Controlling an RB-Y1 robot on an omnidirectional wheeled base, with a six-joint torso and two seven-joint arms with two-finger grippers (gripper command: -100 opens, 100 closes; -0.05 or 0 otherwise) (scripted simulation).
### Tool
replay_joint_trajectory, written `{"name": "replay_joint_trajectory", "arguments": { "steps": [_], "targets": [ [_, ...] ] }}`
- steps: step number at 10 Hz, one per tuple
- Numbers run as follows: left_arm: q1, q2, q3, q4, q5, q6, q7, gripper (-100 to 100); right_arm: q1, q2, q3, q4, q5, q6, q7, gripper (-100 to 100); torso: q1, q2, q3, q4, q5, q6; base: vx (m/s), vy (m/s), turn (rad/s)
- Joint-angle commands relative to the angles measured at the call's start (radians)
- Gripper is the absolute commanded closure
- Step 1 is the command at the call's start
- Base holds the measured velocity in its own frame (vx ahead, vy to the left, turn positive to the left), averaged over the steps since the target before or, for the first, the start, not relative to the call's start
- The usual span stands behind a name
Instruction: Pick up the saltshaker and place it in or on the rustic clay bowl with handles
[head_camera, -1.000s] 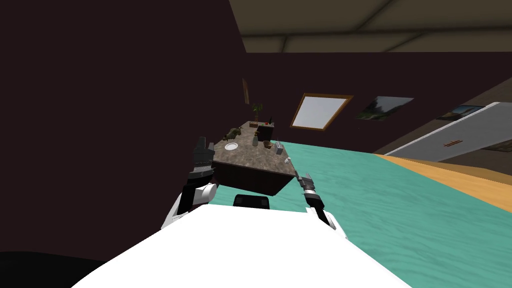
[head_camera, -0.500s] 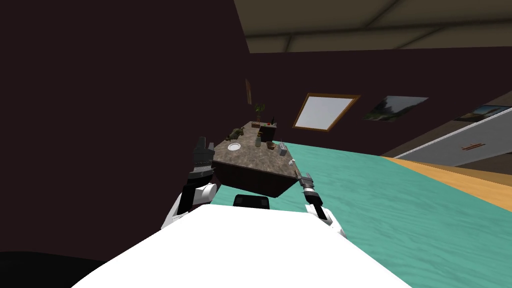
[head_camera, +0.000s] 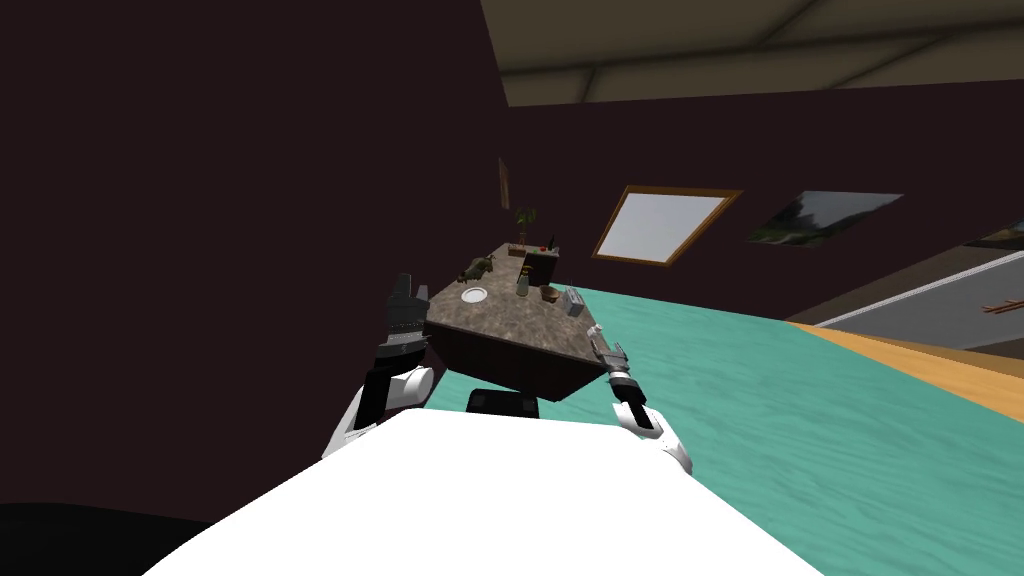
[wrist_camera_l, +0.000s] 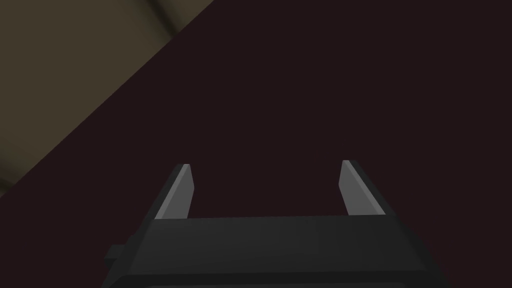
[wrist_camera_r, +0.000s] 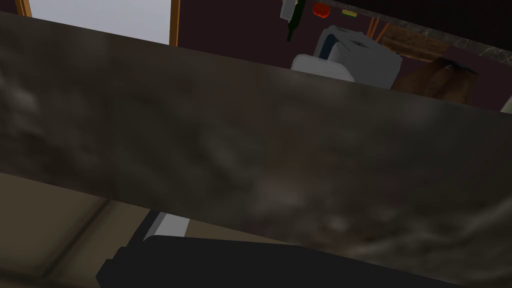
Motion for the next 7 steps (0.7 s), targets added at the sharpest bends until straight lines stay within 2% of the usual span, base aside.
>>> {"name": "replay_joint_trajectory", "arguments": {
  "steps": [1,3,4,5,6,7],
  "targets": [
    [0.0,0.0,0.0,0.0,0.0,0.0,0.0,0,-0.02,-0.018,-0.006,0.03,0.007,-0.002,0.026,-100,0.0,0.0,0.0,0.0,0.0,0.0,0.046,0.04,0.062],
    [0.0,0.0,0.0,0.0,0.0,0.0,0.0,0,-0.052,-0.044,-0.015,0.077,0.017,-0.005,0.063,-100,0.0,-0.001,-0.001,0.0,0.0,0.0,0.082,0.035,0.06],
    [0.0,0.0,0.0,0.0,0.0,0.0,0.0,0,-0.043,-0.036,-0.012,0.062,0.015,-0.004,0.051,-100,-0.001,-0.002,-0.001,0.0,0.0,0.0,0.006,0.014,-0.028],
    [0.0,0.0,0.0,0.0,0.0,0.0,0.0,0,-0.044,-0.037,-0.012,0.063,0.015,-0.003,0.055,0,-0.002,0.001,0.001,0.0,0.0,0.0,0.0,0.0,0.0],
    [0.0,0.0,0.0,0.0,0.0,0.0,0.0,0,-0.081,-0.03,-0.037,0.094,0.008,0.007,0.087,-100,-0.003,0.003,0.002,0.001,-0.001,0.0,-0.05,-0.036,0.168],
    [0.0,0.0,0.0,0.0,0.0,0.0,0.0,0,-0.112,-0.023,-0.061,0.122,0.001,0.018,0.118,-100,-0.005,0.005,0.003,0.001,-0.001,0.0,-0.148,-0.096,0.286]
  ]
}}
